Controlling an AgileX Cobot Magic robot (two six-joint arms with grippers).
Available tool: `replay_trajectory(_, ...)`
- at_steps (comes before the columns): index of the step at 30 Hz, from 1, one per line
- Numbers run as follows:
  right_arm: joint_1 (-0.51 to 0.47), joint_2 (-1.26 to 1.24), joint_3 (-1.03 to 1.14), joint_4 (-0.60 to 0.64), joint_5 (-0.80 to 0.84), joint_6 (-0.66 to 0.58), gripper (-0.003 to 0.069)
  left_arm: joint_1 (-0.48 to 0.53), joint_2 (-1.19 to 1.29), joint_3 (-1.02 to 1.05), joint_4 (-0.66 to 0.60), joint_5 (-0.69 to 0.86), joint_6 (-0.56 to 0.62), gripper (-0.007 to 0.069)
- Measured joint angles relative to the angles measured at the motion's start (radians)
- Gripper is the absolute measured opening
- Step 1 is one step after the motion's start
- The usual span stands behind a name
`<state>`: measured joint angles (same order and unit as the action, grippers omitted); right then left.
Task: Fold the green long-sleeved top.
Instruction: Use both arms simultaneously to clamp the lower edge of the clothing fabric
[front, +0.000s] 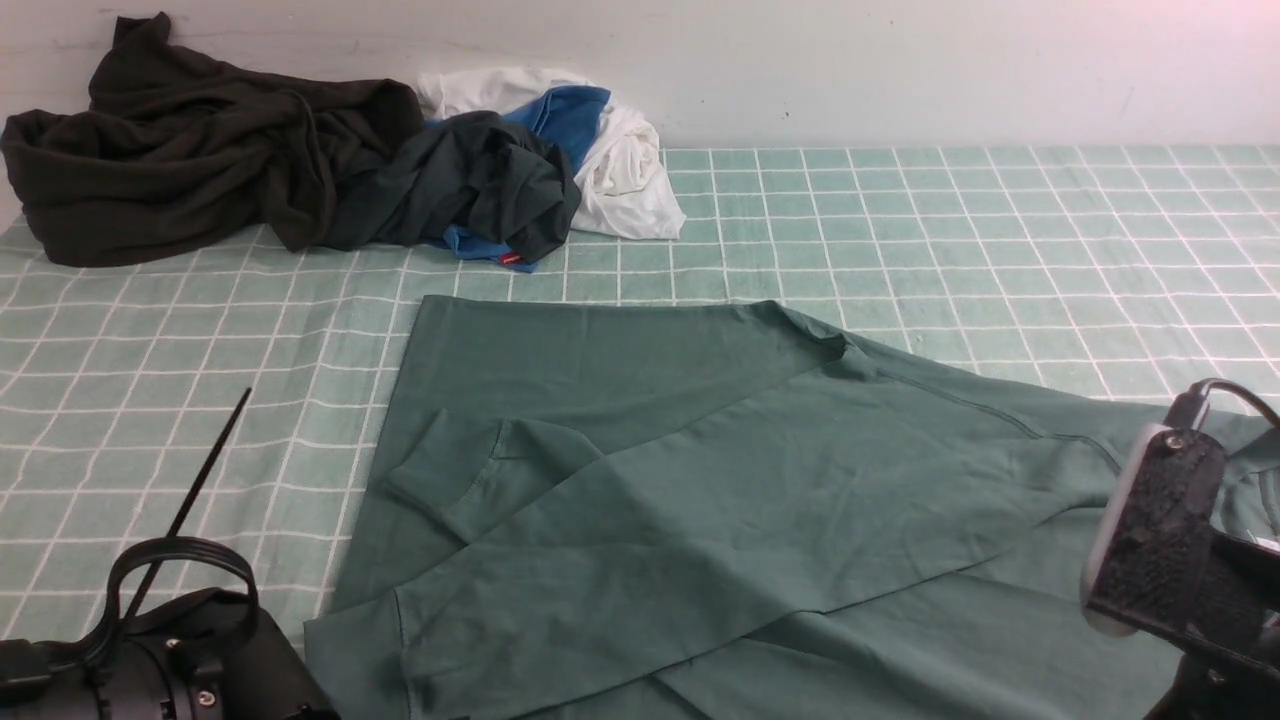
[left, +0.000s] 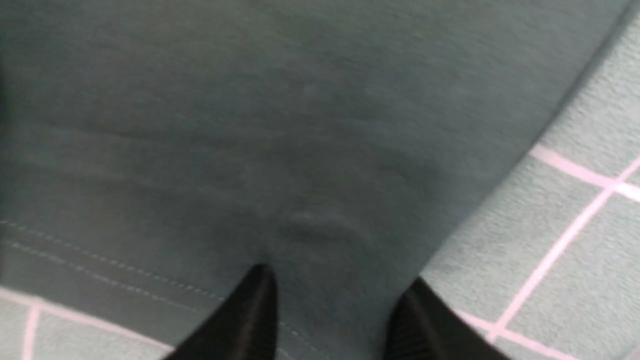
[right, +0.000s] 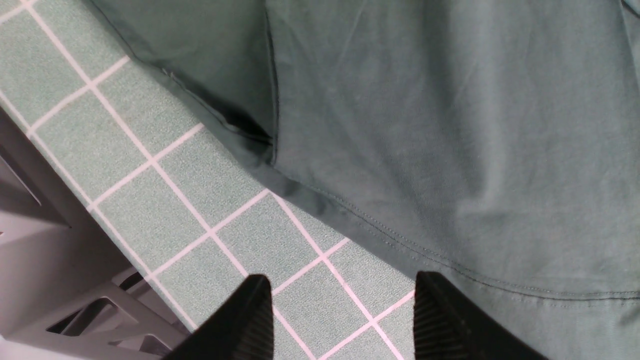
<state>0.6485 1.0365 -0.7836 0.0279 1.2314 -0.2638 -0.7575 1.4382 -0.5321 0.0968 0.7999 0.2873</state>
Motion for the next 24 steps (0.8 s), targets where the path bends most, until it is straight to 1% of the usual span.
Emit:
replay_trajectory(1,0.000,0.000,0.000,-0.001,0.000,0.000,0.0365,0.000,0.000,-0.001,0.009,-0.006,-0.016,0.0167)
replay_trajectory(2,0.000,0.000,0.000,-0.001,0.000,0.000,0.0365,0.000,0.000,-0.002,0.011,-0.006,-0.020,0.0150)
replay_trajectory(3,0.000,0.000,0.000,-0.006,0.000,0.000,0.0365,0.000,0.003,-0.009,0.027,-0.011,-0.032,0.0085)
replay_trajectory(6,0.000,0.000,0.000,-0.017,0.000,-0.003,0.0365,0.001,0.004,-0.049,0.046,0.014,-0.064,0.0016)
replay_trajectory(10,0.000,0.004,0.000,-0.022,-0.012,-0.036,0.0365,0.001,-0.002,-0.104,0.051,0.070,-0.091,0.0006)
replay_trajectory(15,0.000,0.078,0.016,0.022,-0.047,-0.173,0.0396,0.001,-0.052,-0.138,0.052,0.181,-0.103,0.0006)
replay_trajectory(17,0.000,0.112,0.039,0.024,-0.061,-0.205,0.0413,0.001,-0.066,-0.138,0.050,0.199,-0.103,0.0006)
replay_trajectory(20,0.000,0.173,0.097,0.003,-0.116,-0.248,0.0436,0.001,-0.092,-0.138,0.048,0.212,-0.106,0.0006)
replay_trajectory(22,0.000,0.208,0.147,-0.042,-0.183,-0.261,0.0442,0.001,-0.096,-0.138,0.048,0.214,-0.106,0.0006)
replay_trajectory(23,0.000,0.212,0.151,-0.047,-0.183,-0.261,0.0442,0.001,-0.096,-0.138,0.048,0.214,-0.106,0.0006)
replay_trajectory(24,0.000,0.234,0.181,-0.084,-0.232,-0.263,0.0443,0.001,-0.096,-0.138,0.048,0.214,-0.108,0.0006)
